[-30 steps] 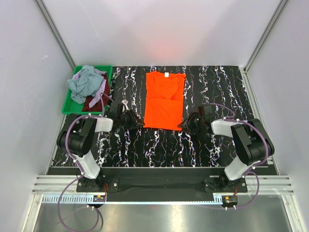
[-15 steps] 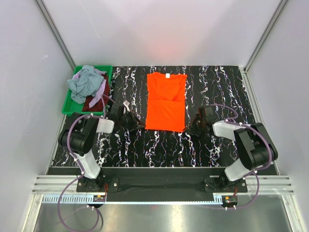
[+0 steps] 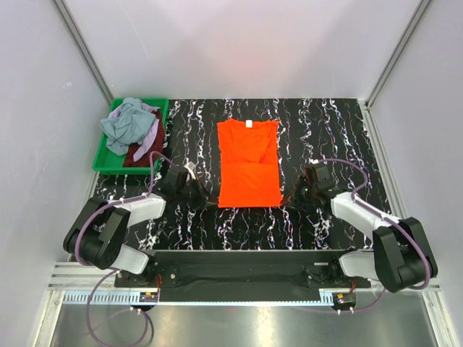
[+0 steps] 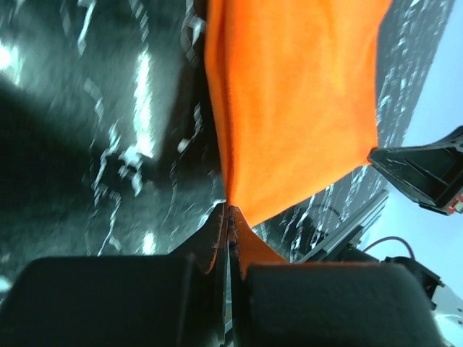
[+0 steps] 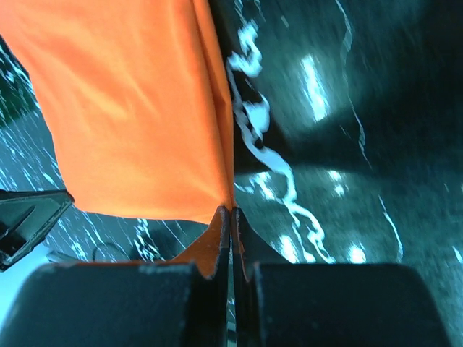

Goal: Fold and stack the t-shirts
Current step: Fold the tshirt

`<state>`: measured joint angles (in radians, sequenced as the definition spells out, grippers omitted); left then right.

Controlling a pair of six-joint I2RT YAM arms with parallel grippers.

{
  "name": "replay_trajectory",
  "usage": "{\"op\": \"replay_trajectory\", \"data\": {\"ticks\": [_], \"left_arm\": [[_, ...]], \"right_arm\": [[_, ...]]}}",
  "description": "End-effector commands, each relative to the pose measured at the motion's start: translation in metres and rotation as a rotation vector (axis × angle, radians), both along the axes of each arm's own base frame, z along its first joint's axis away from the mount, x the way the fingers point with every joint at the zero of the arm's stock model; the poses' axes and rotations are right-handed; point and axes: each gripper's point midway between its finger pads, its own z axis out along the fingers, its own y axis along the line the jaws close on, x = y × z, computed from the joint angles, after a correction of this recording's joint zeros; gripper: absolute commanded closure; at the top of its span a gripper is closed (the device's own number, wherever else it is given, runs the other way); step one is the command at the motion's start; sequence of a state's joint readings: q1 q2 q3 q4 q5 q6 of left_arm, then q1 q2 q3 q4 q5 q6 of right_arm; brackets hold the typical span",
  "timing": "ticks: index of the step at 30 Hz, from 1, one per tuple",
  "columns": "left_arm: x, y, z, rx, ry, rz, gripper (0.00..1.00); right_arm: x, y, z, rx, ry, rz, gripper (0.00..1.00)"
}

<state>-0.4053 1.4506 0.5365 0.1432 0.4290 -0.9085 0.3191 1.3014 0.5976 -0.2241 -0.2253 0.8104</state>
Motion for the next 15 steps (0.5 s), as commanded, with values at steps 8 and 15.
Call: {"op": "replay_trajectory", "data": {"ticks": [8, 15], "left_arm": [[-0.032, 0.000, 0.001, 0.055, 0.004, 0.009, 1.00], [-0.035, -0.006, 0.025, 0.022, 0.018, 0.017, 1.00]], "right_arm": [[-0.035, -0.005, 0.019, 0.019, -0.036, 0.044, 1.00], [-0.037, -0.015, 0.048, -0.031, -0.099, 0.044, 1.00]]}}
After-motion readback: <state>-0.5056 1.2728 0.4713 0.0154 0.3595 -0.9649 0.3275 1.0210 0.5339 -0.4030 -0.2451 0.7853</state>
